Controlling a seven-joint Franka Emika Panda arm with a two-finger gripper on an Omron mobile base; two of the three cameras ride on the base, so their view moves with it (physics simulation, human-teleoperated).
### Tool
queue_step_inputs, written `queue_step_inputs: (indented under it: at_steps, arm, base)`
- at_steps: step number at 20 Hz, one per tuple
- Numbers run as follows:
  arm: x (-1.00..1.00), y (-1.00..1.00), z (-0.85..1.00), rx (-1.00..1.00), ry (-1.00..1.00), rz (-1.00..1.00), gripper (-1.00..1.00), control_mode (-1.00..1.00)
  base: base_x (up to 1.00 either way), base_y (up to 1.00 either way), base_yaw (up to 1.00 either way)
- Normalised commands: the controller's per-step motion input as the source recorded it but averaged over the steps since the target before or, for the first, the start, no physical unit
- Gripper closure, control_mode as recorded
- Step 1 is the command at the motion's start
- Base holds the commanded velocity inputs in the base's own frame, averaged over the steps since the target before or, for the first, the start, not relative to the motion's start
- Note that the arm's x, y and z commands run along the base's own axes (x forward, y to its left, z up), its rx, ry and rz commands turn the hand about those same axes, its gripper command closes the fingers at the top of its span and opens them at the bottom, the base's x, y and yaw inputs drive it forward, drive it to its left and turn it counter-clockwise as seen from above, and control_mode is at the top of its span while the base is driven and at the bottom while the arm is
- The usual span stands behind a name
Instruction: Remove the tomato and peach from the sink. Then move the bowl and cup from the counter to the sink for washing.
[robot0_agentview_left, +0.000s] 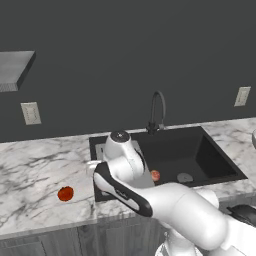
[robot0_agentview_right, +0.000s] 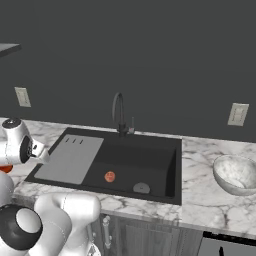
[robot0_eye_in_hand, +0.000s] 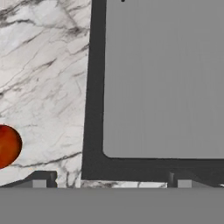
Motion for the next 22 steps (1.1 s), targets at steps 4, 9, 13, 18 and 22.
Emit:
queue_step_inputs:
  at_steps: [4, 9, 13, 18, 22]
  arm:
    - [0.0, -0.35, 0.1, 0.0, 0.0, -0.1, -1.0, -1.0]
    - [0.0, -0.34, 0.09, 0.0, 0.0, -0.08, -1.0, -1.0]
    - [0.0, -0.35, 0.08, 0.0, 0.0, -0.04, -1.0, -1.0]
    - [0.0, -0.35, 0.07, 0.0, 0.0, -0.02, -1.0, -1.0]
    - [0.0, -0.36, 0.05, 0.0, 0.0, 0.0, -1.0, -1.0]
  base:
    - [0.0, 0.0, 0.0]
    - [0.0, 0.0, 0.0]
    - [0.0, 0.0, 0.0]
    - [0.0, 0.0, 0.0]
    - [0.0, 0.0, 0.0]
